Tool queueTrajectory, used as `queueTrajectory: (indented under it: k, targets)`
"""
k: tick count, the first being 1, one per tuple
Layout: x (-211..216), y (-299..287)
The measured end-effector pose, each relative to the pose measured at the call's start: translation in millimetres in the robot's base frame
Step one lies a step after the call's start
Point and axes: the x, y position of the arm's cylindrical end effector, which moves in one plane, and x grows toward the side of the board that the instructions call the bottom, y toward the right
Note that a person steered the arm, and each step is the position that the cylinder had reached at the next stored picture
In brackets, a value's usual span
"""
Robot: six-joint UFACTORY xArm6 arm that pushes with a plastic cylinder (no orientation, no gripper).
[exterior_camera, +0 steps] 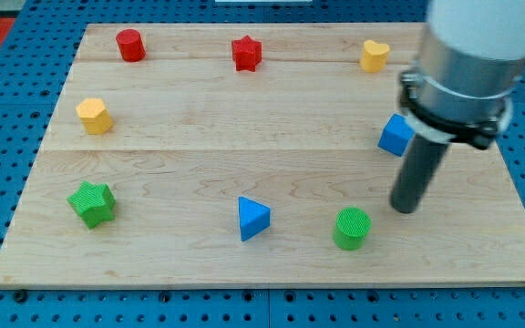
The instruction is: Slightly move the green circle towards left
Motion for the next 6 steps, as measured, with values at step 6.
queueTrajectory:
  k: [6]
  targets:
    - [46,-74]
